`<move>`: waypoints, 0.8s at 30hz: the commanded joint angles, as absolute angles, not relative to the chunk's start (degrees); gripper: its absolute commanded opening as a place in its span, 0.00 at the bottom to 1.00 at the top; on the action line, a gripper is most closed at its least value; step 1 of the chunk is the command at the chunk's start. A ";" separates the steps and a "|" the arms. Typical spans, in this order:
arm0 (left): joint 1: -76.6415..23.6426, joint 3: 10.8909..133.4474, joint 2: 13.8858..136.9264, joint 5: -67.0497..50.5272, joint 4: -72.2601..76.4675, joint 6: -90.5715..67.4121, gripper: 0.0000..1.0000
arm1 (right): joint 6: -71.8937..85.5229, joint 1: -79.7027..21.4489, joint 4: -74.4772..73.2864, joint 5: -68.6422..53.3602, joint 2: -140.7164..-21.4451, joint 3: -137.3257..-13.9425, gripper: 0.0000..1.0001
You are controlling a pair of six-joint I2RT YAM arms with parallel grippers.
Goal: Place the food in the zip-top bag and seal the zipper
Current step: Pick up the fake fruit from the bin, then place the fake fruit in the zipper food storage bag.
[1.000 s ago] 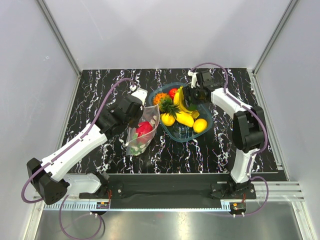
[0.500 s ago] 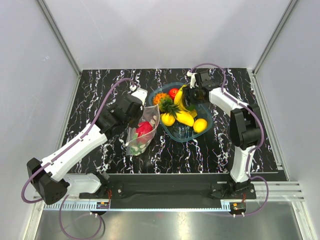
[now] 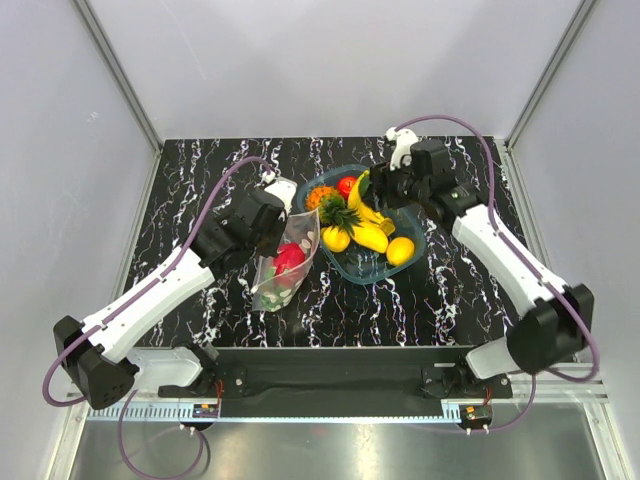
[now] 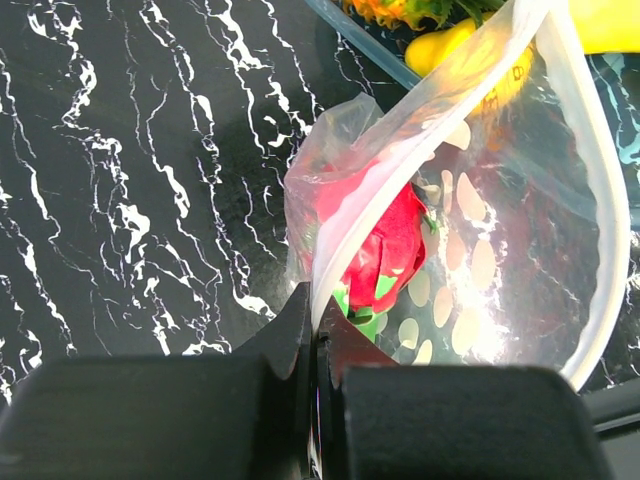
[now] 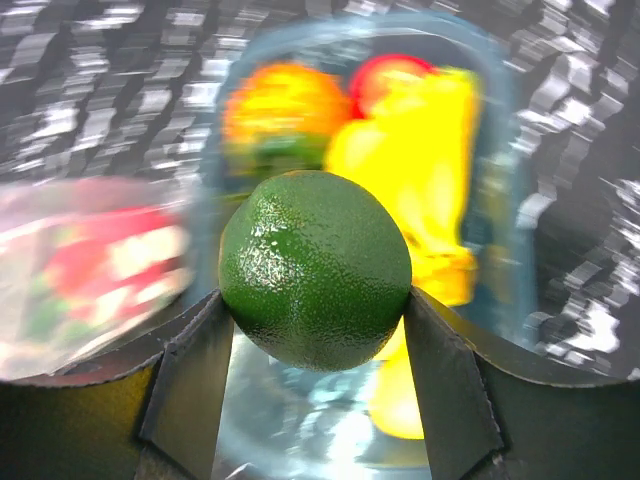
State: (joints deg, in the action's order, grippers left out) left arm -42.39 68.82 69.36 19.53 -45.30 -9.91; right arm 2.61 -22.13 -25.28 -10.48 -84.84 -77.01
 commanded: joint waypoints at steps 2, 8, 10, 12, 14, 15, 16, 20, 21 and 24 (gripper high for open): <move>-42.19 69.17 67.59 17.14 -43.07 -9.32 0.00 | 5.27 -30.31 -24.53 -14.84 -76.58 -73.48 0.55; -42.10 68.99 67.06 15.82 -42.72 -9.58 0.00 | 11.51 -39.79 -18.55 -15.91 -71.28 -70.49 0.54; -41.92 68.82 66.80 14.94 -42.45 -9.75 0.00 | 13.35 -42.18 -15.75 -15.47 -71.28 -70.31 0.54; -41.75 68.73 66.45 14.77 -42.19 -9.75 0.00 | 14.23 -45.34 -14.16 -14.68 -71.89 -69.96 0.53; -41.66 68.73 66.45 14.85 -42.28 -9.76 0.00 | 15.11 -47.10 -11.87 -13.72 -72.94 -69.87 0.54; -41.66 68.73 66.45 14.68 -42.36 -9.76 0.00 | 15.55 -48.07 -11.17 -13.80 -73.38 -70.05 0.54; -41.66 68.82 66.53 14.59 -42.36 -9.76 0.00 | 15.73 -48.51 -10.21 -13.71 -73.91 -70.22 0.53; -41.49 68.82 66.10 14.41 -42.36 -9.84 0.00 | 16.35 -49.57 -7.92 -12.92 -77.24 -70.84 0.53; -41.48 68.82 66.01 14.24 -42.28 -9.84 0.00 | 16.52 -49.74 -7.39 -13.09 -77.86 -70.84 0.53; -41.40 68.73 65.74 14.15 -42.28 -9.93 0.00 | 16.79 -50.10 -6.85 -11.96 -80.41 -70.93 0.55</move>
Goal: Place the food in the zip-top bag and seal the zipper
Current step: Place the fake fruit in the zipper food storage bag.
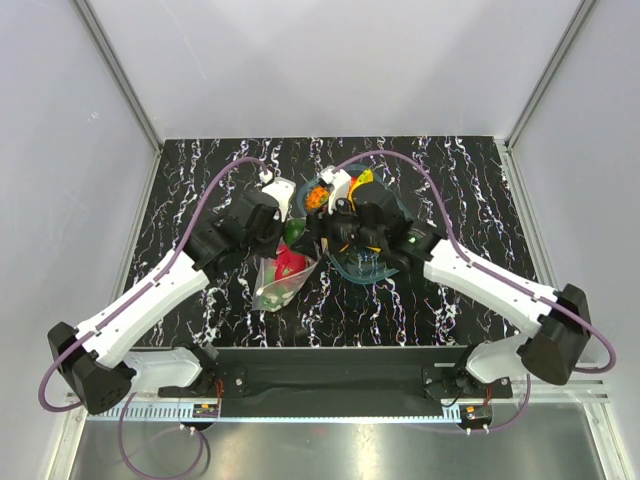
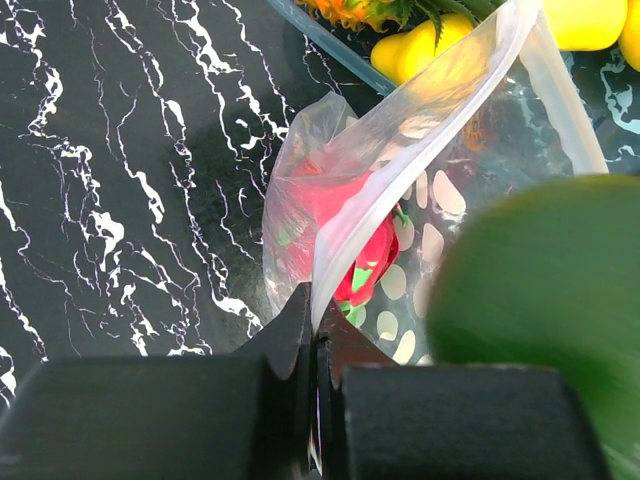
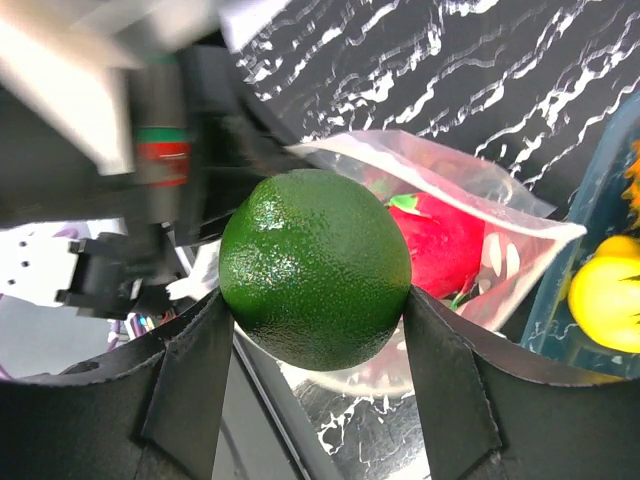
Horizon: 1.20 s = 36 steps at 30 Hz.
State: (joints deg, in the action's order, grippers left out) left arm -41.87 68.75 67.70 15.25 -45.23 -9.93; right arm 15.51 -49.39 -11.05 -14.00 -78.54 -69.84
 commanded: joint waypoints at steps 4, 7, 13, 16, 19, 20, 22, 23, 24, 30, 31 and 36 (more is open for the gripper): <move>-40.96 68.55 65.65 13.98 -42.19 -10.19 0.00 | 17.05 -50.71 -7.12 -8.45 -82.79 -70.66 0.97; -40.61 68.64 65.66 13.80 -42.19 -10.28 0.01 | 16.96 -50.80 -7.82 -7.65 -83.23 -70.75 1.00; -39.73 68.99 66.62 14.50 -42.98 -10.55 0.01 | 16.79 -51.06 -10.88 -2.84 -79.73 -70.66 1.00; -39.46 69.08 66.88 15.12 -43.24 -10.63 0.01 | 16.52 -50.98 -19.11 8.73 -79.10 -73.12 1.00; -38.85 69.08 67.15 15.56 -43.59 -10.90 0.01 | 15.73 -49.58 -23.72 11.52 -79.10 -74.53 1.00; -38.85 69.17 67.32 15.64 -43.59 -10.90 0.01 | 15.73 -48.70 -23.73 10.82 -78.41 -73.66 0.99; -38.50 69.26 67.41 15.73 -43.77 -10.90 0.01 | 16.78 -45.46 -23.30 7.76 -77.44 -72.17 0.91; -38.41 69.26 67.50 15.73 -43.77 -10.90 0.01 | 17.31 -44.31 -22.94 6.86 -76.65 -70.51 0.91; -38.41 69.26 67.59 15.82 -43.86 -10.90 0.01 | 18.01 -43.25 -22.68 5.90 -76.12 -69.62 0.90; -38.23 69.26 67.85 16.17 -43.95 -10.90 0.01 | 18.64 -38.50 -20.56 2.46 -74.44 -64.34 0.87; -38.15 69.26 67.94 16.26 -43.95 -10.90 0.01 | 17.85 -38.15 -21.35 3.42 -75.49 -64.25 0.91; -37.88 69.26 67.85 16.00 -43.95 -10.90 0.01 | 7.51 -33.58 -17.68 -3.41 -78.39 -60.92 0.94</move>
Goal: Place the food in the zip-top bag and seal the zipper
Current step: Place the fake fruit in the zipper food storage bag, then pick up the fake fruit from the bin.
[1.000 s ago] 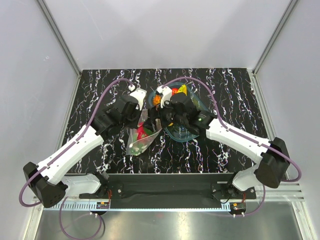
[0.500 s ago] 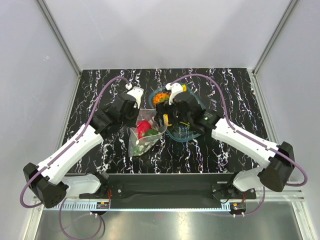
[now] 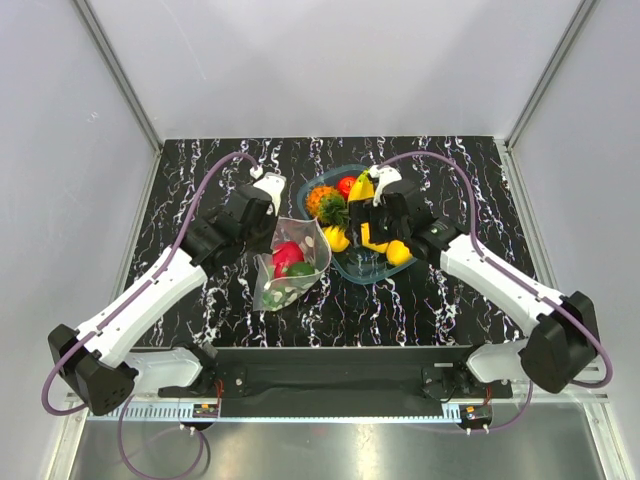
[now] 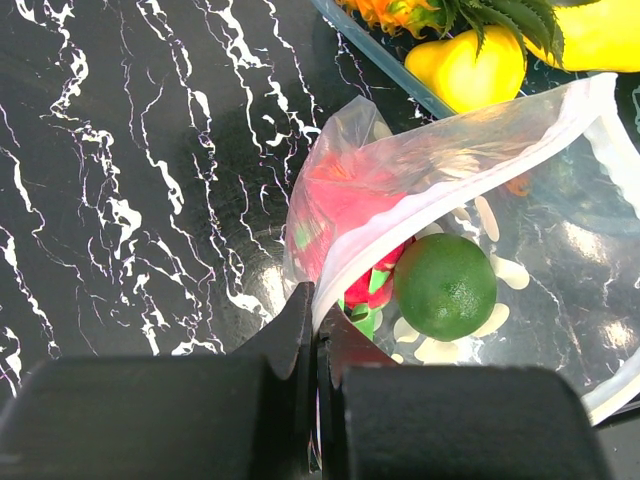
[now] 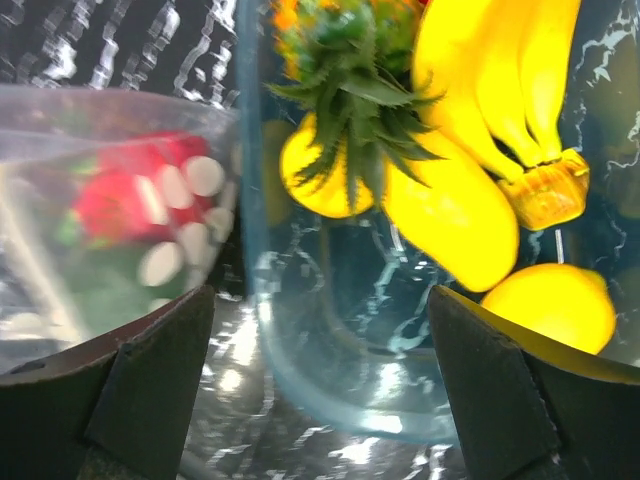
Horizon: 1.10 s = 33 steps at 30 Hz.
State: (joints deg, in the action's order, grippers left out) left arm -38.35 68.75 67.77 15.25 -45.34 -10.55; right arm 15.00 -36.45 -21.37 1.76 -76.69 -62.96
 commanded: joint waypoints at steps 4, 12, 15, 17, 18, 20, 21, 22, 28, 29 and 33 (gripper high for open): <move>-37.97 69.17 67.85 15.82 -43.86 -10.90 0.01 | 0.27 -30.94 -14.07 -4.83 -82.86 -59.68 0.93; -37.88 69.08 68.03 15.21 -43.86 -10.81 0.01 | -12.55 -29.53 -18.62 -4.48 -96.58 -68.37 0.94; -37.79 69.17 68.03 15.12 -43.77 -10.72 0.01 | -15.02 -29.71 -19.43 -2.90 -102.56 -71.36 0.94; -37.79 69.08 68.03 15.03 -43.94 -10.72 0.01 | -15.20 -29.62 -18.90 -1.15 -106.07 -73.03 0.93; -37.79 69.17 68.11 14.94 -43.86 -10.72 0.01 | -15.21 -29.53 -19.07 -0.36 -107.22 -73.73 0.92; -37.88 69.17 68.12 14.85 -43.86 -10.72 0.01 | -13.90 -29.36 -19.34 5.16 -109.94 -75.67 0.86; -37.79 69.17 68.20 14.85 -43.86 -10.72 0.01 | -13.19 -28.92 -19.68 5.27 -110.56 -76.28 0.83; -37.71 69.08 68.29 14.68 -43.86 -10.64 0.01 | -12.49 -28.39 -20.12 3.97 -111.00 -77.59 0.79; -37.79 69.17 68.47 14.68 -43.86 -10.63 0.02 | -6.69 -22.16 -17.14 0.09 -108.37 -76.46 0.55; -37.71 69.08 68.47 14.68 -43.86 -10.63 0.01 | -5.11 -21.02 -17.40 -1.48 -108.37 -76.64 0.53; -37.71 69.17 68.64 14.50 -43.95 -10.63 0.02 | -3.69 -17.06 -18.46 -3.53 -108.28 -76.99 0.50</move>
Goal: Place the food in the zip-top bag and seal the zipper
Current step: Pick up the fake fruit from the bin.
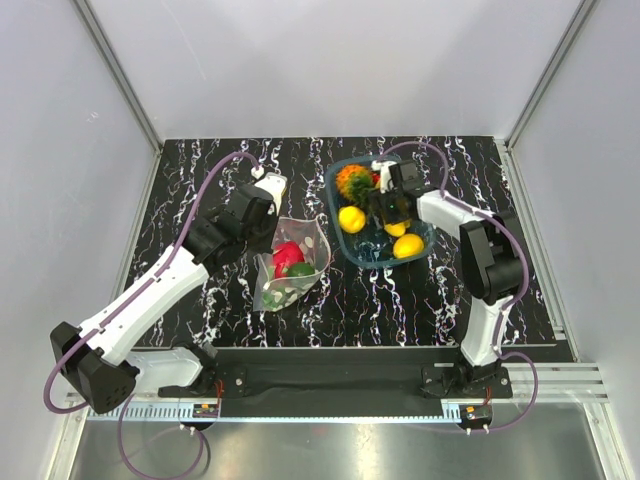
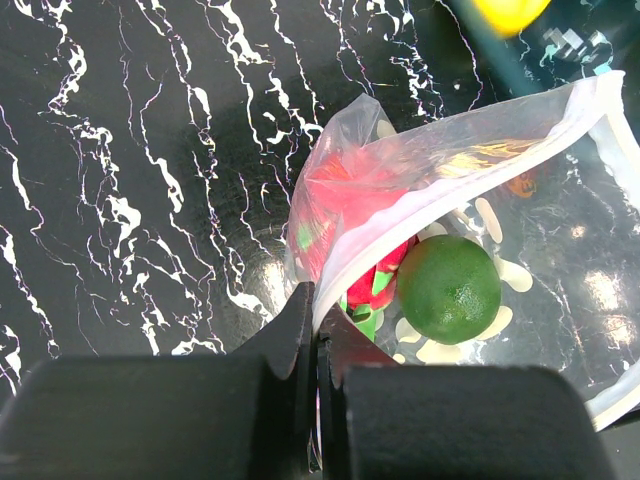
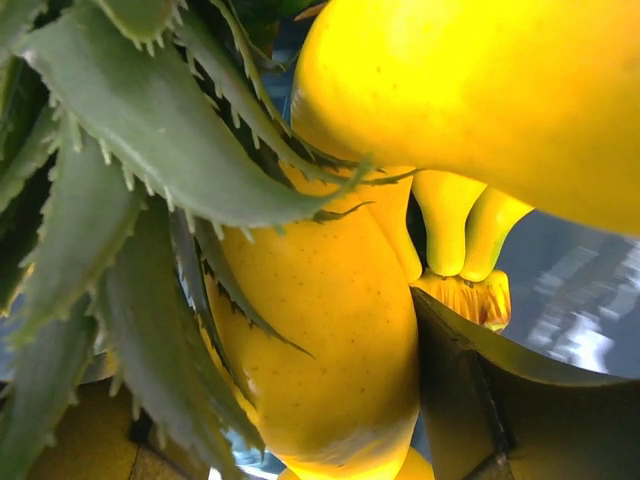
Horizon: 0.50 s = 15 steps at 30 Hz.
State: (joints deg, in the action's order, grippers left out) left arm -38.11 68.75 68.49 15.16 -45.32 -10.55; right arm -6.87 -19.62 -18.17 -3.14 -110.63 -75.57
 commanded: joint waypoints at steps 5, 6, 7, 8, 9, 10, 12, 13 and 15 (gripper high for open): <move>-37.62 69.08 68.82 14.59 -43.86 -10.63 0.02 | -3.25 -16.08 -21.35 -2.37 -106.70 -77.70 0.54; -37.62 69.17 68.91 14.50 -43.94 -10.63 0.02 | -2.90 -16.08 -21.71 -4.46 -106.00 -77.70 0.56; -37.62 69.26 68.91 14.41 -43.95 -10.63 0.02 | -2.55 -16.08 -21.80 -5.44 -104.60 -77.52 0.57; -37.62 69.17 68.91 14.41 -43.95 -10.63 0.02 | -2.03 -16.08 -21.88 -6.23 -103.89 -77.43 0.58; -37.53 69.26 68.91 14.50 -43.95 -10.63 0.02 | -1.76 -16.08 -22.41 -7.28 -102.32 -77.34 0.59; -37.53 69.17 68.91 14.50 -43.86 -10.63 0.02 | -1.32 -16.08 -22.76 -7.56 -101.52 -77.60 0.59; -37.53 69.17 68.99 14.50 -44.03 -10.55 0.02 | -0.53 -16.08 -25.03 -7.91 -99.94 -78.13 0.61; -37.62 69.17 68.99 14.50 -44.03 -10.55 0.02 | -0.35 -16.08 -26.27 -7.82 -98.80 -79.35 0.61; -37.53 69.26 68.91 14.59 -44.03 -10.55 0.02 | 2.19 -16.08 -31.01 -6.25 -97.74 -81.81 0.61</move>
State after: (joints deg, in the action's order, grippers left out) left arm -37.89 68.75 68.86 15.14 -45.32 -10.55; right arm -1.10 -15.70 -25.93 -5.74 -102.80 -76.66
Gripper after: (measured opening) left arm 0.017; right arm 0.709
